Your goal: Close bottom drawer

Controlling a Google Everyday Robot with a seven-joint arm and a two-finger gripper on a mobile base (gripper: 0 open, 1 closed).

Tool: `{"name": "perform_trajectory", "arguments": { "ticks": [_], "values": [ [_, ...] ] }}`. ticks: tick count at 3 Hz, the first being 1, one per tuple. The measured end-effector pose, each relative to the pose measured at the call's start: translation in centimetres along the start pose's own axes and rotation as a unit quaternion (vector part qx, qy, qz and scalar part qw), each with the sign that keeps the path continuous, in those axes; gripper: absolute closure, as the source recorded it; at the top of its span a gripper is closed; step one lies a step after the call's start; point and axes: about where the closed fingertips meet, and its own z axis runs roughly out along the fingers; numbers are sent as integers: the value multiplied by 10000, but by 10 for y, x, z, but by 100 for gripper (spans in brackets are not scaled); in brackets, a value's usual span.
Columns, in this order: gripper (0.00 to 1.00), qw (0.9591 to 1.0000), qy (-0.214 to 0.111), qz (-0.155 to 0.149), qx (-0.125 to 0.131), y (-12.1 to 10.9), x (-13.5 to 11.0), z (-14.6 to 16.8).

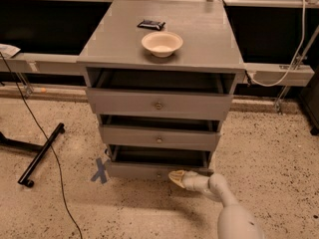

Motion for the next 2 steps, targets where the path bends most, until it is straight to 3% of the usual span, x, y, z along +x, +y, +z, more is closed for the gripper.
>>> {"name": "perform_trajectory", "arguments": {
  "ticks": [2],
  "values": [
    [100, 10000, -17, -23, 44, -18, -4, 18]
  ]
}}
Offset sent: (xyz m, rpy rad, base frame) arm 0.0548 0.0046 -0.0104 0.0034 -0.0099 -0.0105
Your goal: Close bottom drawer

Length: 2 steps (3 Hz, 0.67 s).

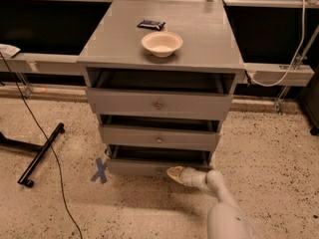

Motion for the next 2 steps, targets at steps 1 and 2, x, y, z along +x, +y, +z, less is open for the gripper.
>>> {"name": "perform_trajectory", "arguments": {
  "ticks": [1, 2],
  "values": [
    [100, 10000, 0, 23, -17, -4, 0, 11],
    [100, 10000, -50, 66, 14, -9, 1, 16]
  ]
}}
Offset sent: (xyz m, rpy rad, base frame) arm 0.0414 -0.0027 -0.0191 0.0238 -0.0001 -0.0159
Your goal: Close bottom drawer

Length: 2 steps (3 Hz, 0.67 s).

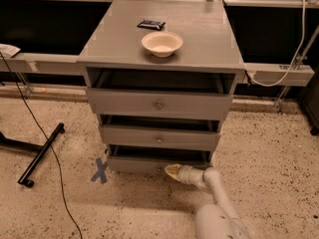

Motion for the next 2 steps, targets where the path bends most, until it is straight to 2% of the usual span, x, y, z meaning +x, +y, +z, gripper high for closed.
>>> {"name": "perform_trajectory", "arguments": {
  "ticks": [1, 2],
  "values": [
    [100, 9998, -124, 168, 23, -2, 5, -10],
    [100, 9998, -124, 168, 22, -1, 5, -10]
  ]
}}
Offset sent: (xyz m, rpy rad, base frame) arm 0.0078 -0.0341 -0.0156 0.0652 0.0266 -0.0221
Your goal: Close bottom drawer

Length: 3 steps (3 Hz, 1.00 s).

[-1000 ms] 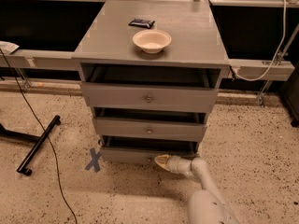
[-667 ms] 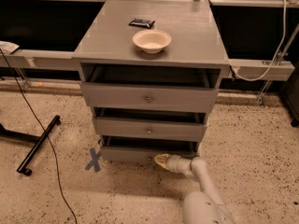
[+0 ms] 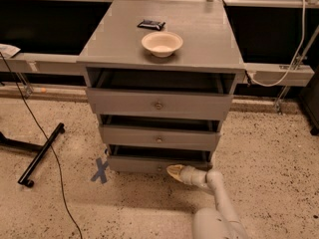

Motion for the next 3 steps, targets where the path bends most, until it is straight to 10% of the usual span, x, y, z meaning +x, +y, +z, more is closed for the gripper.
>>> {"name": "perform_trajectory", "arguments": {
  "ticks": [3],
  "values": [
    [100, 9977, -20, 36, 676, -23, -1, 31]
  ]
}}
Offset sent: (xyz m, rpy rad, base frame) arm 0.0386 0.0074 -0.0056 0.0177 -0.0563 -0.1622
